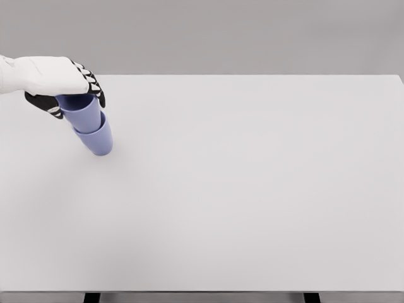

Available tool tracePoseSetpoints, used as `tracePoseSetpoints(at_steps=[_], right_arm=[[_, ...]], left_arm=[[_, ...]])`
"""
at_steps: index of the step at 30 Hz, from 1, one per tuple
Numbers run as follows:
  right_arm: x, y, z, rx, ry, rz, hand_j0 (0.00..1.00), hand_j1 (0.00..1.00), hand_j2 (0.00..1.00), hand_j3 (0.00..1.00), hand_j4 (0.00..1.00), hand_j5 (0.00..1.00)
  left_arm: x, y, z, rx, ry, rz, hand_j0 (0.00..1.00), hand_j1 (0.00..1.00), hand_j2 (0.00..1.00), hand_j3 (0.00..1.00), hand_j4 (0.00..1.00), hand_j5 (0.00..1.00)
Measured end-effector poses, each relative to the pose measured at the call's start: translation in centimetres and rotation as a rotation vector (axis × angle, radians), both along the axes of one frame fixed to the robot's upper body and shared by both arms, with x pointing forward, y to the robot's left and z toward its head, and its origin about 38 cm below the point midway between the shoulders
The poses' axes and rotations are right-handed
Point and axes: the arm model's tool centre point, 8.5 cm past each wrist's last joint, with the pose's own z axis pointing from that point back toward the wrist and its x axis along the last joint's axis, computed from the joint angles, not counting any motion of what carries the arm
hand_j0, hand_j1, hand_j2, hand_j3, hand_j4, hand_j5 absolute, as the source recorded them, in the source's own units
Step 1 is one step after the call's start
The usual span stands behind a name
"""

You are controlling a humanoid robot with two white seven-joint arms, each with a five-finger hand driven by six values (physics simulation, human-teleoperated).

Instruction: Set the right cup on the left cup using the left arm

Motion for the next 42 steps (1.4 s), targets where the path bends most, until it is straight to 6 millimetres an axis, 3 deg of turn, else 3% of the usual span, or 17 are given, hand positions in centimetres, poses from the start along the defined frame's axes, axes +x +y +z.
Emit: tracePoseSetpoints(at_steps=[3, 6, 9, 33, 42], right_arm=[[0.0, 0.0, 0.0, 0.000, 0.000, 0.000, 1.00, 1.00, 1.00, 1.00, 1.00, 1.00], [0.0, 0.0, 0.0, 0.000, 0.000, 0.000, 1.00, 1.00, 1.00, 1.00, 1.00, 1.00], [0.0, 0.0, 0.0, 0.000, 0.000, 0.000, 1.00, 1.00, 1.00, 1.00, 1.00, 1.00], [0.0, 0.0, 0.0, 0.000, 0.000, 0.000, 1.00, 1.00, 1.00, 1.00, 1.00, 1.00], [0.0, 0.0, 0.0, 0.000, 0.000, 0.000, 1.00, 1.00, 1.00, 1.00, 1.00, 1.00]], left_arm=[[0.0, -0.1, 0.0, -0.001, -0.001, -0.002, 0.73, 0.73, 0.73, 0.73, 0.73, 0.73], [0.0, -0.1, 0.1, -0.002, -0.002, -0.004, 0.89, 0.89, 0.89, 0.89, 0.89, 0.89], [0.0, -0.2, 0.1, -0.002, -0.002, -0.006, 0.93, 0.93, 0.93, 0.93, 0.93, 0.93], [-0.3, -0.2, 0.4, -0.009, -0.004, -0.019, 0.99, 0.99, 0.99, 0.99, 0.99, 0.99], [-2.4, 0.0, 2.4, -0.060, -0.012, -0.048, 1.00, 1.00, 1.00, 1.00, 1.00, 1.00]])
